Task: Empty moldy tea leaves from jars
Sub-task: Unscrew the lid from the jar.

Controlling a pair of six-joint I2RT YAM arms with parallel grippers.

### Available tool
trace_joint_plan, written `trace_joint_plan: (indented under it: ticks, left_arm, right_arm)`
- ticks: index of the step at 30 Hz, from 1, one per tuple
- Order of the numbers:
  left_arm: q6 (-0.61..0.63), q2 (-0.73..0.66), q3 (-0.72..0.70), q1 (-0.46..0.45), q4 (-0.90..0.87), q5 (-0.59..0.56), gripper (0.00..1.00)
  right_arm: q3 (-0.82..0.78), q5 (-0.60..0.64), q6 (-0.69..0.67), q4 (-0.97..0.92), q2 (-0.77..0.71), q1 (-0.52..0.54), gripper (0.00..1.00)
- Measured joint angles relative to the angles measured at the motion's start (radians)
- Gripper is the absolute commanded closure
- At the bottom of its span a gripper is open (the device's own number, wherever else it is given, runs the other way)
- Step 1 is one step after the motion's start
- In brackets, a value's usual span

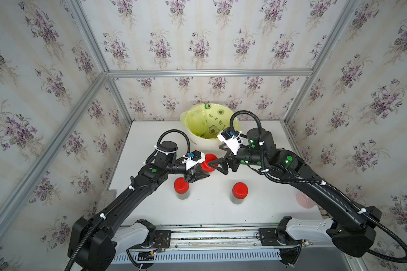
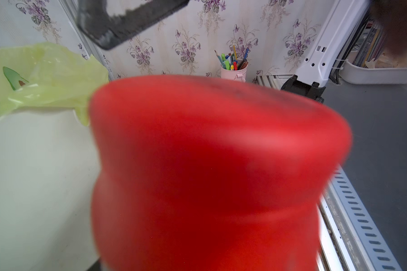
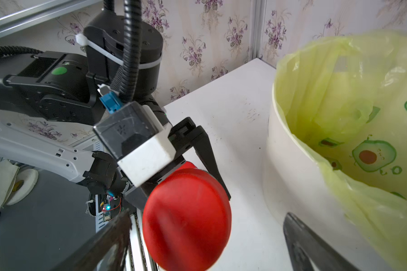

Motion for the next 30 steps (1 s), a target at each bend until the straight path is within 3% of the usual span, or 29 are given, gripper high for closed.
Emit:
trace_joint_plan:
  ticks: [12,30]
  left_arm:
    - [0.000,0.000,0.000,0.000,0.000,-0.003,0.48]
    - [0.000,0.000,0.000,-0.001,-0.003,-0.004,0.48]
  right_arm:
    - [0.015,0.087,0.164,-0.048,0.031,0.056,0.07]
    - [0.022,0.122,0.203,-0.065,0.053,0.071,0.21]
